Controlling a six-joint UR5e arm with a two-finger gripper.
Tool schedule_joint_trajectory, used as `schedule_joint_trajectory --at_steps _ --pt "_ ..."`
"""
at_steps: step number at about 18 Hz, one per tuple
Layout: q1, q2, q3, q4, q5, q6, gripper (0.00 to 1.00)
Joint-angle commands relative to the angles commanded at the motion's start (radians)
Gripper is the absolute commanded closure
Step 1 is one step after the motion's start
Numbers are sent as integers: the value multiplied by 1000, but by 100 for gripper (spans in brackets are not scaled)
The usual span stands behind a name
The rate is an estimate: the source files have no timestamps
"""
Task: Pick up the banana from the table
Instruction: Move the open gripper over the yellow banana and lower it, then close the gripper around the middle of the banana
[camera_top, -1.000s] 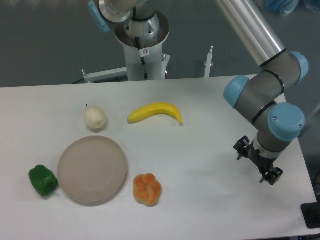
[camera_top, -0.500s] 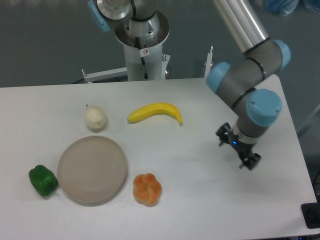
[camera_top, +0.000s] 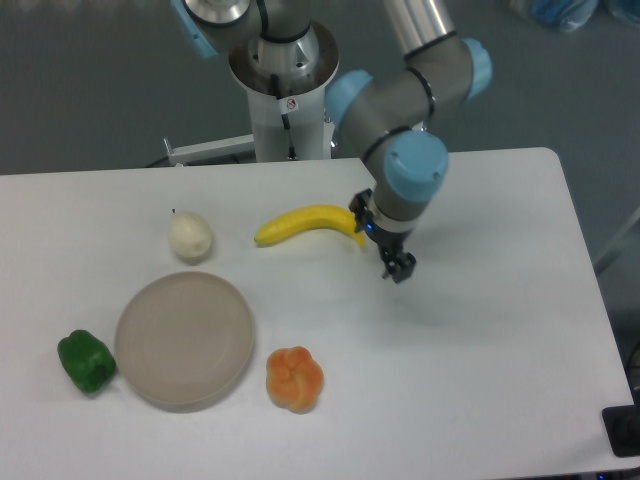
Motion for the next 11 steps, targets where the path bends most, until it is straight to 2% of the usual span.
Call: schedule_joint_trajectory --at_steps 2,5,8,11 --pt "-2 41 -64 21 0 3 0" --pt "-2 86 -162 89 0 5 0" --pt "-3 113 -230 170 -2 0 0" --pt "-5 118 -253 193 -5 -3 0"
